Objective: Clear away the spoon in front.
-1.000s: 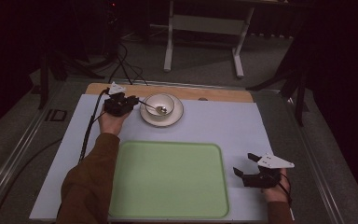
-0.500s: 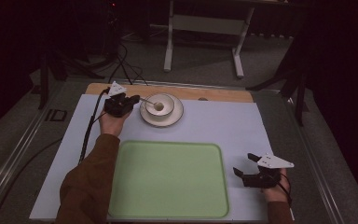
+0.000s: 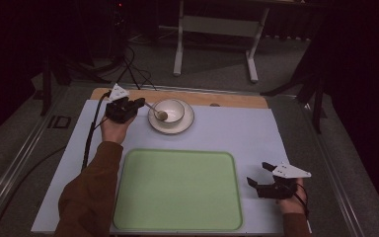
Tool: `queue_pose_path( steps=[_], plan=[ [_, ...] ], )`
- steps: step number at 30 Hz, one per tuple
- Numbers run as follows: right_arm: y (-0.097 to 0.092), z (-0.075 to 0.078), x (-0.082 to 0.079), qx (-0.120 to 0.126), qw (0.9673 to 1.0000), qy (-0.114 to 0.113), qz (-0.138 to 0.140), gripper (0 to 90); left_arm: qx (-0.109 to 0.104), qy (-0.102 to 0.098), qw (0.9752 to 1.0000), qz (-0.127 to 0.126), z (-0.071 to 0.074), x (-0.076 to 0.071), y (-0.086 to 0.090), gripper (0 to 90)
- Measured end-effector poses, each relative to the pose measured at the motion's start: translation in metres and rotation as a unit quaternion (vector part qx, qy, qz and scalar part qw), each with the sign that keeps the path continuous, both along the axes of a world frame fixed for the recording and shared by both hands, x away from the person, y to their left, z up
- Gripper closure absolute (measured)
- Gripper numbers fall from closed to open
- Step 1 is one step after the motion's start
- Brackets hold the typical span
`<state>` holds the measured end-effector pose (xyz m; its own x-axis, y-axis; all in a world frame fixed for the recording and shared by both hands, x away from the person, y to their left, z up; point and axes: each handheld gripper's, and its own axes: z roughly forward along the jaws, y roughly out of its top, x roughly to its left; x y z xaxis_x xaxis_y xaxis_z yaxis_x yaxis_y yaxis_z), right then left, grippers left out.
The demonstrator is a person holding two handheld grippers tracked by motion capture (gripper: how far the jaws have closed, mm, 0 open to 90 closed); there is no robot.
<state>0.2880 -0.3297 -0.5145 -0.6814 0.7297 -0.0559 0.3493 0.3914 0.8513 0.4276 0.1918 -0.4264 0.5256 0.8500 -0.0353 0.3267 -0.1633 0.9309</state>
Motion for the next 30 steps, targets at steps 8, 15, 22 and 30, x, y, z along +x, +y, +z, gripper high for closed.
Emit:
queue_pose_path(
  steps=[8,15,22,30],
  plan=[
    [-0.001,0.000,0.000,0.001,1.0000,-0.001,-0.001,15.1,-0.001,-0.014,0.9999,-0.007,0.012,-0.010,0.007,88.8],
    [0.000,0.000,0.000,0.001,1.0000,0.000,-0.001,15.1,-0.004,-0.026,0.9996,-0.009,0.024,-0.018,0.017,88.9],
    [0.000,0.000,0.000,0.000,1.0000,0.000,-0.001,15.1,-0.004,-0.031,0.9994,-0.012,0.034,-0.027,0.029,89.0],
    [0.000,0.000,0.000,0.000,1.0000,0.001,-0.001,15.1,0.006,-0.030,0.9993,-0.020,0.038,-0.034,0.035,89.0]
  ],
)
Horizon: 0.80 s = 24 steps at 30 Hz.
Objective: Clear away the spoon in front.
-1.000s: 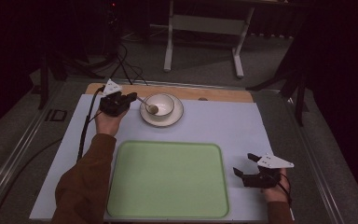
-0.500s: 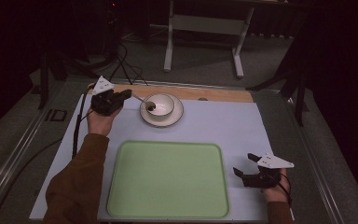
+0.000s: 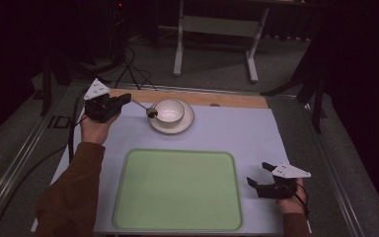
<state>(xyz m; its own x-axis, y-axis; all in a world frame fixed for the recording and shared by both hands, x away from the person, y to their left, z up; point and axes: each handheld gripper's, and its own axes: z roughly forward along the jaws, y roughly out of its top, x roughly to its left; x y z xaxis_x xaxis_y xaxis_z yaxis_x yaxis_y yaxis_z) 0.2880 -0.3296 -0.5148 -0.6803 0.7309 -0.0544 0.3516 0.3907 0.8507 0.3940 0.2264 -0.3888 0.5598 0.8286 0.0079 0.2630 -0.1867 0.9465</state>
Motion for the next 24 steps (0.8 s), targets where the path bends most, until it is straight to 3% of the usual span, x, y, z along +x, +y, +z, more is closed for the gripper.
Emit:
queue_pose_path(
  steps=[24],
  plan=[
    [0.001,0.000,0.000,-0.001,1.0000,0.002,0.001,15.1,0.020,0.014,0.9996,-0.016,-0.003,-0.019,0.012,88.9]
  ],
)
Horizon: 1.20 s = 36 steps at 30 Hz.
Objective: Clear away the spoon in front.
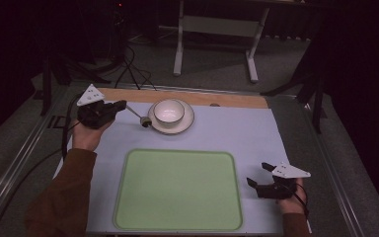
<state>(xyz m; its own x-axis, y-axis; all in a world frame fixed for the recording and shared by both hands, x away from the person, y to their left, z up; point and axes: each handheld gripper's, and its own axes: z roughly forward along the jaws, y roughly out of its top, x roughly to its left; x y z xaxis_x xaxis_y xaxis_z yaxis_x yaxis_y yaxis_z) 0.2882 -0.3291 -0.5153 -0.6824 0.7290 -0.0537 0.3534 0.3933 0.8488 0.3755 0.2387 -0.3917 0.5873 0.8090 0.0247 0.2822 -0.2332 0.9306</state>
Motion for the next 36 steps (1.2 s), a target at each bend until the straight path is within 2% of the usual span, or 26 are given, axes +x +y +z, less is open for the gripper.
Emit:
queue_pose_path(
  steps=[17,36],
  plan=[
    [0.000,0.000,0.000,-0.002,1.0000,0.001,0.000,15.1,0.011,0.014,0.9998,-0.011,-0.003,-0.015,0.005,88.9],
    [0.000,0.000,0.000,-0.003,1.0000,0.003,0.001,15.1,0.034,0.059,0.9972,-0.032,-0.011,-0.028,0.004,88.7]
  ],
)
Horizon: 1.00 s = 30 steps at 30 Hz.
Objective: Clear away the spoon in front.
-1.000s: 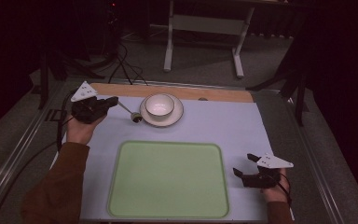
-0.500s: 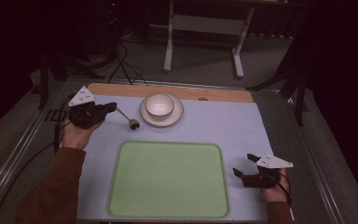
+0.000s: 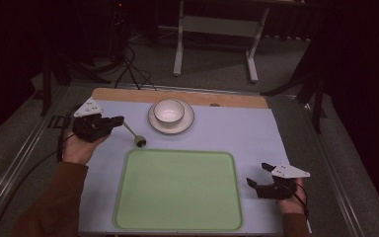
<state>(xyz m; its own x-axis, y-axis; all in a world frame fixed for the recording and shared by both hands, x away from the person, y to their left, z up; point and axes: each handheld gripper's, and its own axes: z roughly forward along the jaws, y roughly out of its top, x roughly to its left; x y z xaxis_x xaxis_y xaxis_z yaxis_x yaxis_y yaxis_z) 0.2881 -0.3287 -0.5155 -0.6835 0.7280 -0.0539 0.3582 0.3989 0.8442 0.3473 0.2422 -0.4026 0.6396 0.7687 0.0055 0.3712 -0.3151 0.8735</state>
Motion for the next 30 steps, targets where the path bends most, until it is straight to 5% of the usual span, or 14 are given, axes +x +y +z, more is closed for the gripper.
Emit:
queue_pose_path(
  steps=[9,13,30],
  plan=[
    [0.000,0.000,0.000,-0.001,1.0000,0.001,0.000,15.1,0.022,0.021,0.9995,-0.001,-0.006,-0.001,0.001,88.6],
    [0.001,-0.001,0.000,-0.003,1.0000,0.001,0.001,15.1,0.034,0.011,0.9993,0.009,-0.008,0.002,-0.003,87.9],
    [0.001,-0.001,0.001,-0.004,1.0000,0.002,0.001,15.1,-0.014,-0.037,0.9975,0.059,-0.031,0.029,-0.025,84.3]
  ],
)
